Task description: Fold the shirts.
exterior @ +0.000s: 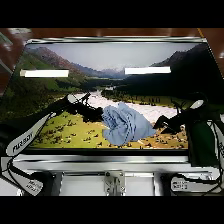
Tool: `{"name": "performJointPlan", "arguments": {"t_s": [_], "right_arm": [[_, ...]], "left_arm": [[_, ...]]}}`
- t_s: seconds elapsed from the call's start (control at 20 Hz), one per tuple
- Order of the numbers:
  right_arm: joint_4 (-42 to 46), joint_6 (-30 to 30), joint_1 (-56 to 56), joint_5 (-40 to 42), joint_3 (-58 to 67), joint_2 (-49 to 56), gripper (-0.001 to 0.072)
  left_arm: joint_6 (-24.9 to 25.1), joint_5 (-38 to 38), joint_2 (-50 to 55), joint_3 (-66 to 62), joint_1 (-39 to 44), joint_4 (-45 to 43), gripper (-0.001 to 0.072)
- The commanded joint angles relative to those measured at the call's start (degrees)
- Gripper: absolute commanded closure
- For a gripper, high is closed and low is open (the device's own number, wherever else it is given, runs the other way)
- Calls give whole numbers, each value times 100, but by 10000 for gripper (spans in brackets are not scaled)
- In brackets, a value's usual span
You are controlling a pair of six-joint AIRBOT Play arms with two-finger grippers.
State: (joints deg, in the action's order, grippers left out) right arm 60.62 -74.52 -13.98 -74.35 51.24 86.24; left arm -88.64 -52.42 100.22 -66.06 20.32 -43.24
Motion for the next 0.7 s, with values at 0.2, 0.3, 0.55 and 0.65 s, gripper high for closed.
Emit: {"name": "performJointPlan", "arguments": {"t_s": [0.2, 0.3, 0.55, 0.65], "right_arm": [[-72, -315, 896, 140, 2, 280, 642], [11, -219, 866, 129, 98, 83, 639], [490, 533, 723, 184, 1537, -1331, 639], [592, 632, 726, 450, 2409, -1987, 639]], "left_arm": [[273, -4, -223, -310, -7, -136, 672], [269, -4, -341, -588, -33, -310, 673], [245, -173, -1340, -1943, -223, -1683, 674], [247, -179, -1934, -2640, -330, -1941, 675]]}}
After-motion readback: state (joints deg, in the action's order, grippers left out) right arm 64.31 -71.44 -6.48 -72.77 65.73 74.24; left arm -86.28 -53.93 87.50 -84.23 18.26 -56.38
